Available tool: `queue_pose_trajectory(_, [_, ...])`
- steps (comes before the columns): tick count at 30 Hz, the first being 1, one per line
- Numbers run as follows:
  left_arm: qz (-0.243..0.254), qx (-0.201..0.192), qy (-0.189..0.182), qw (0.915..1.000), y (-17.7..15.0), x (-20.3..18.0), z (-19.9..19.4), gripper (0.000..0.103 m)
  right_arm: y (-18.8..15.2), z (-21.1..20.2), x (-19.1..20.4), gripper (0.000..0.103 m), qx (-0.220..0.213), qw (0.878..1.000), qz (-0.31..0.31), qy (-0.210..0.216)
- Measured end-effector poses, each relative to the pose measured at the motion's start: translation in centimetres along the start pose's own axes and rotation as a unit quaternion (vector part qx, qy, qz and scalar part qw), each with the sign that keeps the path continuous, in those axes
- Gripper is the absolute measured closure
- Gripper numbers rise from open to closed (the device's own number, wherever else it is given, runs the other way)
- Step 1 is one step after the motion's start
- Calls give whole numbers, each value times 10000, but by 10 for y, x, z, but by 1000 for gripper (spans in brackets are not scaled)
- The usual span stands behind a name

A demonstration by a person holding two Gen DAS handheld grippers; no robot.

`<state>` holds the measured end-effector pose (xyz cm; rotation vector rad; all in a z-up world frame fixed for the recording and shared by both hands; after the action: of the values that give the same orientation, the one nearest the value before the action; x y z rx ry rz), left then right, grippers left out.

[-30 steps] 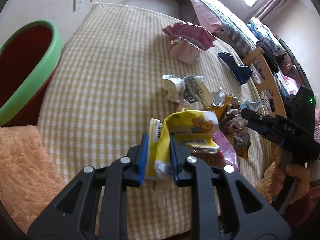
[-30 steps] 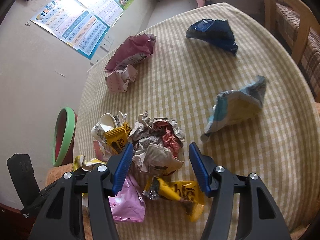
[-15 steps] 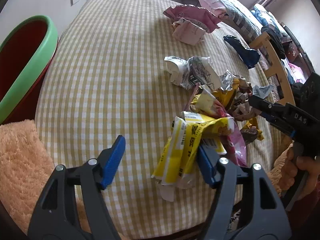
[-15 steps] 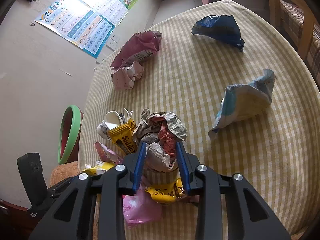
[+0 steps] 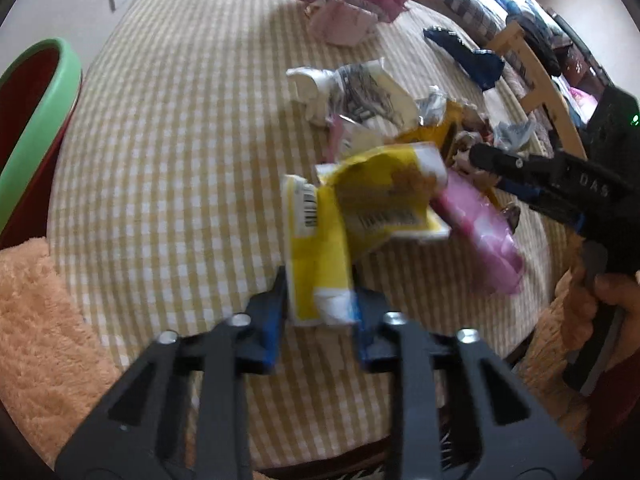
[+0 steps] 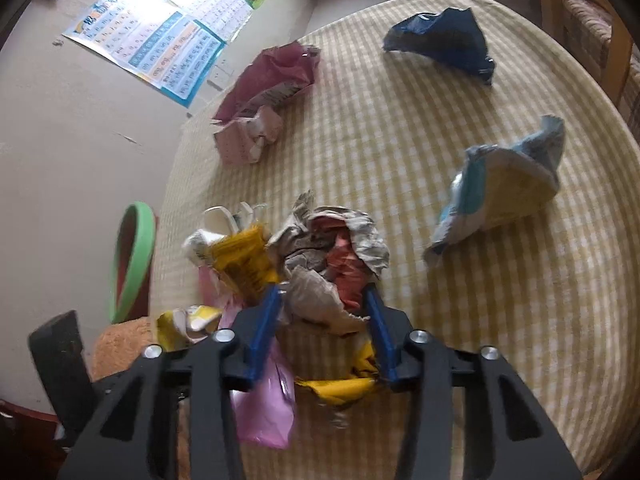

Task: Collect trash
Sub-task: 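Grasp the crumpled silver-brown paper with the right tool while the left tool holds the yellow wrapper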

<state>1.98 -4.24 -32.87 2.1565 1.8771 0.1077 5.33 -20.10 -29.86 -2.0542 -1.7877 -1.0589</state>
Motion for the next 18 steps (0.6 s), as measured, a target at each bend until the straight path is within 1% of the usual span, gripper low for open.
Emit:
queue_pose_trajectory(2, [-34,-167,12,9999,3,1,-6,81,3,-6,5,70,-124,9999,-67,18])
queue_pose_trajectory(5, [-251,-539,20,9982,13,8,-25,81,11,-25,18,71,-430,9989,-186,27])
queue_pose_trajectory(8, [-467,-898,-12,9949,22,15,-47,81,20,-42,34,72,-685,9970,-365,41])
queue_pose_trajectory(11, [-523,-1270,162,9904,34,23,-70,81,29,-59,58,72,-929,9936,-642,73])
queue_pose_trajectory(15, [-563,-1624,464,9840,50,35,-96,81,38,-71,88,71,-1111,9889,-983,117])
queue_pose_trajectory(18, [-654,-1862,614,9784,63,43,-112,81,40,-74,106,71,-1156,9862,-1168,180])
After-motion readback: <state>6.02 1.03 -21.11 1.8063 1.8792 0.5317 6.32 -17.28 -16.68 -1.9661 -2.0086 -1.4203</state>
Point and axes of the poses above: each gripper's, at about its wrist camera, not at the fingertips, and z roughly the way its jaws point, x to its left, y to its top, the point moved 9 cm from there along z, roughly the way its jaws point, and after that the axes turned 8 degrees about y, right-handed, at the moved point
